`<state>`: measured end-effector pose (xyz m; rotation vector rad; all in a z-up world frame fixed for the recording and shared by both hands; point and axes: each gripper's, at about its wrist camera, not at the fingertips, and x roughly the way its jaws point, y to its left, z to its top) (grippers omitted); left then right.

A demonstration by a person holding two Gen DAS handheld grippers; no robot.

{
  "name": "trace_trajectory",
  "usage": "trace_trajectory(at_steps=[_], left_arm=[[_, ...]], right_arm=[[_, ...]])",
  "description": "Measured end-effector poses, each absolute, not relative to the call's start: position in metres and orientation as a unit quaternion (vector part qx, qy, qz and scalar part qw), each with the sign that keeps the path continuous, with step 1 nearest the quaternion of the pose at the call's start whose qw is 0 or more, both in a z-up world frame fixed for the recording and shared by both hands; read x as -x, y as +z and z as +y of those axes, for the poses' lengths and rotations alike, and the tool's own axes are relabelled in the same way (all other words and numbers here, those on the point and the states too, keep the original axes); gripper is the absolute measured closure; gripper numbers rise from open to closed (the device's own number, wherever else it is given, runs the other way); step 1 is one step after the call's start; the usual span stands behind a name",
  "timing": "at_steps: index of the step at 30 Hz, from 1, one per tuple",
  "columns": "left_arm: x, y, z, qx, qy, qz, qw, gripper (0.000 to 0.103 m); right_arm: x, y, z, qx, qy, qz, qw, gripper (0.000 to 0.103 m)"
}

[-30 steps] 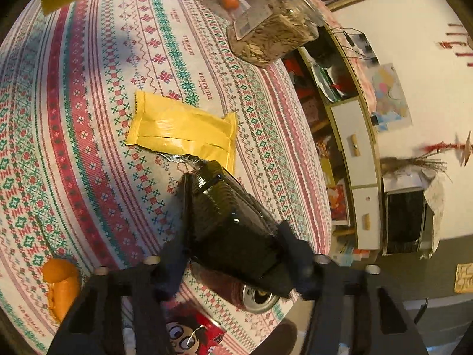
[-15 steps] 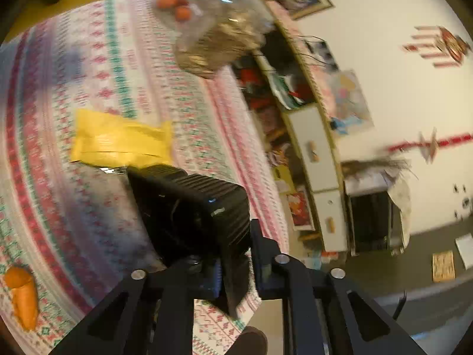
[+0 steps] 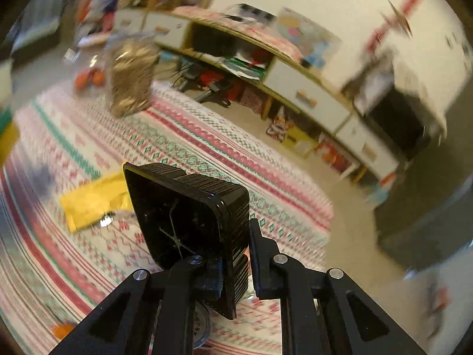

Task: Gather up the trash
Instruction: 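Carry the sponge with the left tool while the right tool carries the black container to the bin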

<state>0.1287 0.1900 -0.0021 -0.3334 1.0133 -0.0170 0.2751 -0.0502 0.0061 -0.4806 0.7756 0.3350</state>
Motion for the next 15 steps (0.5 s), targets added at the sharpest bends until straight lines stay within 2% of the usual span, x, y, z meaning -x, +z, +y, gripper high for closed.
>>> trace_trajectory(at_steps=[6,15], left_arm=[[-0.134,-0.005,0.181,0.15,-0.011,0.488,0.86,0.042],[-0.144,-0.003,0.131,0.122,-0.045,0.488,0.863,0.042]], right_arm=[[-0.289,0.015,-0.098,0.098,0.154,0.393,0.901,0.088],[-0.264,0.038,-0.159,0.052,0.112,0.359,0.925,0.088]])
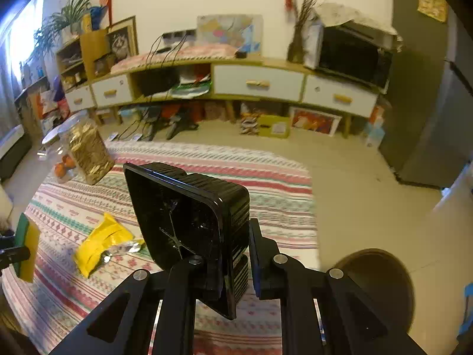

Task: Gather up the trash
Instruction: 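Carry the sponge with the left tool while the right tool carries the black container to the bin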

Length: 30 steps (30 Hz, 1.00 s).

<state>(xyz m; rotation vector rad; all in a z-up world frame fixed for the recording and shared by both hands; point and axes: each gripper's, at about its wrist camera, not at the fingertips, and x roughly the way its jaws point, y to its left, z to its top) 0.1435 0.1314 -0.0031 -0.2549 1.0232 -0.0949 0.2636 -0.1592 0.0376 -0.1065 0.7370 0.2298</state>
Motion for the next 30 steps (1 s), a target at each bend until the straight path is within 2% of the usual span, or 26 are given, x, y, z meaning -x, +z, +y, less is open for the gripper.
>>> trace_trajectory(at_steps=[7,20,30], left_arm=[[-0.149,0.003,0.082,0.1,-0.081,0.478,0.869,0.042],[-0.154,0.006,-0.014,0.06,-0.144,0.468,0.87,0.042],[-0.164,-0.005,-0.123,-0.022,-0.196,0.469,0.861,0.042]], right_arm=[[-0.235,0.051,-0.215,0.036,0.069,0.342,0.937,0.088],[-0.198,0.039,-0.325,-0.028,-0.04,0.378,0.925,0.088],[-0.174,0.028,-0.396,-0.065,-0.093,0.405,0.907,0.088]])
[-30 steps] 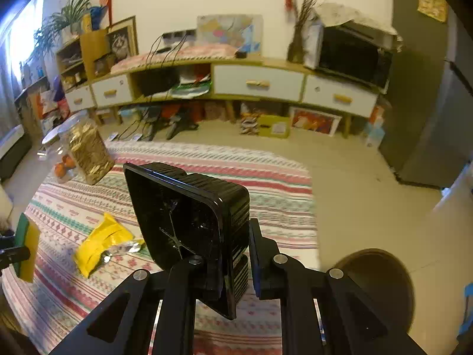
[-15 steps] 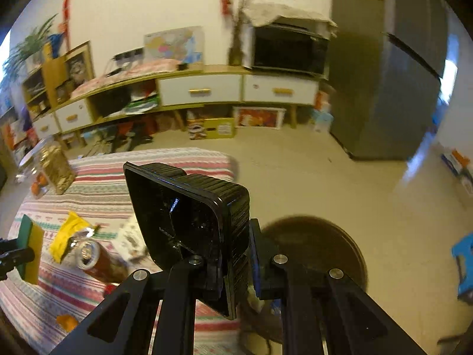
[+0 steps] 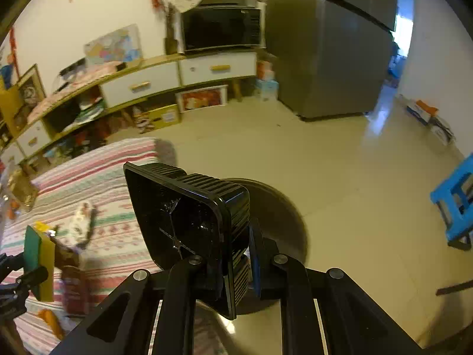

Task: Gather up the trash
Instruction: 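Carry the sponge with the left tool while the right tool carries the black container to the bin, then open the left tool to drop the green sponge into the bin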

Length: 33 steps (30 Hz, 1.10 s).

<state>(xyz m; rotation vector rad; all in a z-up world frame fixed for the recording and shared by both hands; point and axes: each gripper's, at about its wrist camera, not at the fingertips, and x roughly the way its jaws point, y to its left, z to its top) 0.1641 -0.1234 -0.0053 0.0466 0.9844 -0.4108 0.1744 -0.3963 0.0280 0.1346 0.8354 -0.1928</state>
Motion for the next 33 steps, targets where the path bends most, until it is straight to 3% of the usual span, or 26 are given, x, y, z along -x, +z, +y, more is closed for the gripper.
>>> trace_trajectory(at_steps=[10,20,22,24,33], left_arm=[[-0.194,-0.036,-0.228,-0.043,-0.237,0.489,0.839,0.042],[-0.209,-0.05,-0.275,-0.05,-0.251,0.472,0.844,0.042],[-0.211,-0.052,-0.276,-0.045,-0.252,0.472,0.843,0.037],[-0.212,-0.052,-0.274,-0.04,-0.246,0.477,0.843,0.023],[-0.199,-0.031,-0.253,-0.049,-0.233,0.464,0.853,0.02]], right_arm=[[-0.158,0.004,-0.459,-0.072,-0.139,0.432,0.888,0.088],[-0.149,-0.006,-0.489,-0.086,-0.156,0.44,0.88,0.088],[-0.149,-0.006,-0.489,-0.085,-0.155,0.44,0.88,0.088],[-0.149,-0.007,-0.489,-0.083,-0.153,0.44,0.881,0.088],[-0.164,-0.011,-0.472,-0.07,-0.145,0.447,0.88,0.088]])
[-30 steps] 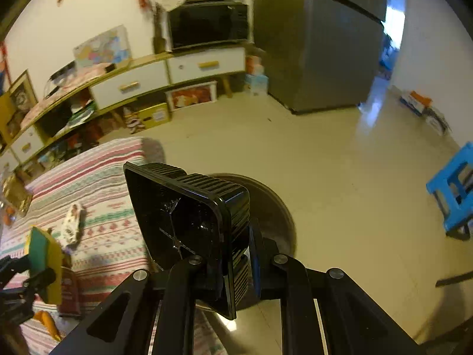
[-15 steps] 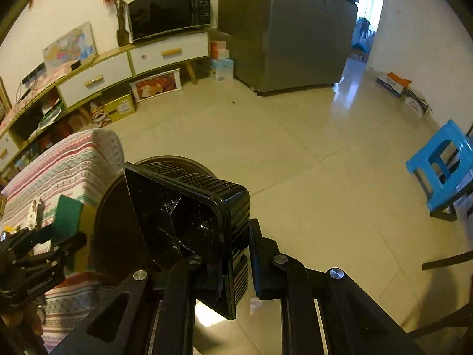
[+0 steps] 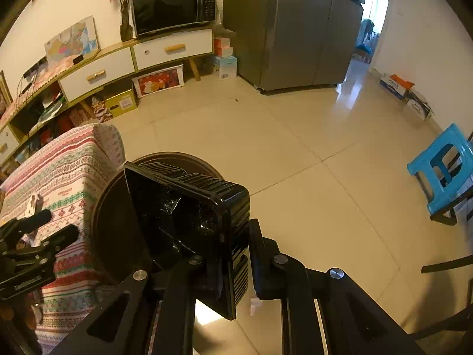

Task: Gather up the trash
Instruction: 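Open the left tool to drop the green sponge into the bin, then open the right tool to drop the black container into the bin, then grasp the yellow snack bag with the left tool while the right tool reaches the white packet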

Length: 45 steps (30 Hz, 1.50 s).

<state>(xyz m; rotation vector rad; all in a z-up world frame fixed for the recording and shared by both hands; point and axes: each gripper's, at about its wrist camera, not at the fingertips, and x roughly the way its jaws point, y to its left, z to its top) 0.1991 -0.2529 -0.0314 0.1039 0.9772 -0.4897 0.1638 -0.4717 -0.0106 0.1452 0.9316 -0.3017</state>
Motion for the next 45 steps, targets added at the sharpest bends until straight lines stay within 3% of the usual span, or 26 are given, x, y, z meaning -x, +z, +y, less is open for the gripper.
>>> trace_trajectory(at_steps=[14,15,16,18,26,29,45], left_arm=[[-0.188,0.01,-0.18,-0.021,-0.204,0.454,0.867,0.02],[-0.187,0.013,-0.174,-0.019,-0.202,0.455,0.867,0.02],[-0.187,0.015,-0.169,-0.018,-0.202,0.456,0.867,0.02],[-0.186,0.017,-0.157,-0.018,-0.199,0.459,0.866,0.02],[-0.178,0.023,-0.103,-0.004,-0.164,0.46,0.873,0.016],[-0.175,0.022,-0.082,-0.003,-0.139,0.463,0.876,0.007],[-0.179,0.005,0.035,0.035,-0.033,0.47,0.881,0.004]], right_arm=[[-0.196,-0.019,-0.436,-0.063,-0.127,0.452,0.88,0.084],[-0.197,-0.02,-0.436,-0.069,-0.126,0.455,0.879,0.07],[-0.197,-0.02,-0.436,-0.077,-0.125,0.456,0.878,0.046],[-0.197,-0.017,-0.431,-0.089,-0.114,0.452,0.88,0.036],[-0.193,-0.006,-0.4,-0.072,-0.095,0.46,0.88,0.034],[-0.192,-0.002,-0.389,-0.07,-0.086,0.459,0.881,0.031],[-0.205,-0.002,-0.309,-0.025,-0.03,0.469,0.882,0.023]])
